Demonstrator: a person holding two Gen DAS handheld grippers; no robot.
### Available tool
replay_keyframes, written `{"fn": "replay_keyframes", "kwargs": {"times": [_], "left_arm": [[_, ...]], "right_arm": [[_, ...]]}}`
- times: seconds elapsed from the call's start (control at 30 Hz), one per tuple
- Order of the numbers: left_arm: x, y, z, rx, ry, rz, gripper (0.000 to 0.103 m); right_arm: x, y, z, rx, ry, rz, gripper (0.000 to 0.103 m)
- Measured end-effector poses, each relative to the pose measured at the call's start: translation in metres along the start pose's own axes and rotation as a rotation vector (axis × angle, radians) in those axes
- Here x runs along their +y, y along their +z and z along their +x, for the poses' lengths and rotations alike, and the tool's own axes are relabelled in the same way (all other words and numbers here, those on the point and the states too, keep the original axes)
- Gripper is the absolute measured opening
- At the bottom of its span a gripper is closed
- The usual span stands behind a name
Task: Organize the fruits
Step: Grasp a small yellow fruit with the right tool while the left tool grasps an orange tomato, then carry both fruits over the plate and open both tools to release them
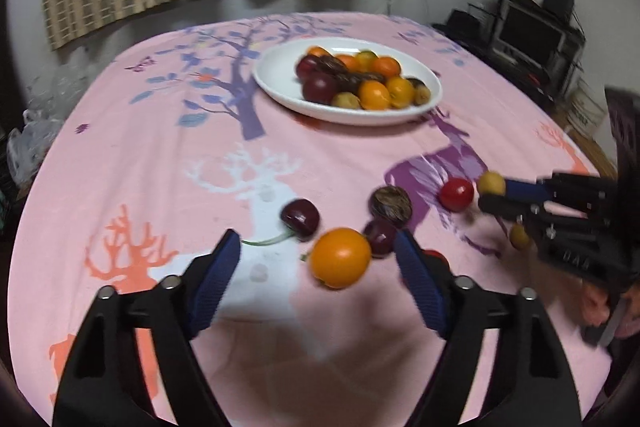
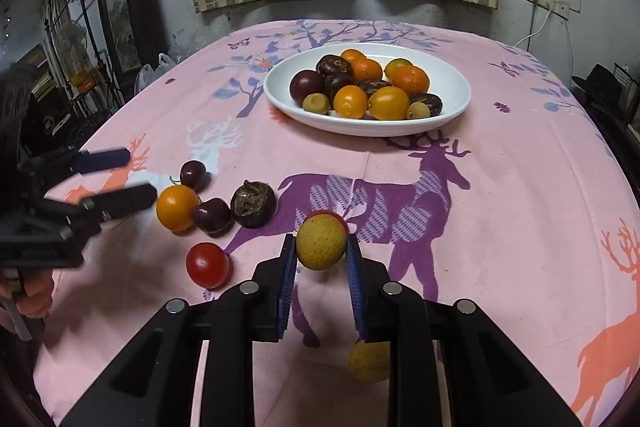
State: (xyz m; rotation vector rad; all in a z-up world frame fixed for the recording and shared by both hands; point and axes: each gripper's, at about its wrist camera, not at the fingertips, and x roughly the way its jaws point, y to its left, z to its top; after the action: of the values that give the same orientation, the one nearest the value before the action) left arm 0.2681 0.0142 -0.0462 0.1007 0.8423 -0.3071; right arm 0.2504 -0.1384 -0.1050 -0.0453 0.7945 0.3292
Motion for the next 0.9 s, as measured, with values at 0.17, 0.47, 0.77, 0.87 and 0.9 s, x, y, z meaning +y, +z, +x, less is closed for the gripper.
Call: {"fn": "replay_keyframes", "kwargs": {"times": [0.17, 0.47, 0.77, 0.87, 0.9], "left_arm": [[-0.004, -0.005, 0.018, 0.063, -0.048, 0.001, 0.052], [-0.005, -0.009, 0.034, 0.113, -0.064, 0.006, 0.041], [-0.005, -0.009, 0.036, 0.111, -0.062, 0.012, 0.039], [-0.005, -0.009, 0.035, 0.109, -0.063, 0.002, 0.039], [-0.004, -0.009, 0.034, 0.108, -0.064, -0.003, 0.039]], "right_arm": [[0.001, 0.001, -0.002, -0.01, 0.006, -0.001, 0.025], [0.002, 0.001, -0.008, -0.028, 0.011, -0.003, 0.025], [0.002, 0.002, -0.013, -0.048, 0.011, -0.003, 0.025], [0.002, 0.002, -0.016, -0.059, 0.012, -0.001, 0.025], [0.001, 0.002, -0.017, -0.065, 0.015, 0.001, 0.025]]}}
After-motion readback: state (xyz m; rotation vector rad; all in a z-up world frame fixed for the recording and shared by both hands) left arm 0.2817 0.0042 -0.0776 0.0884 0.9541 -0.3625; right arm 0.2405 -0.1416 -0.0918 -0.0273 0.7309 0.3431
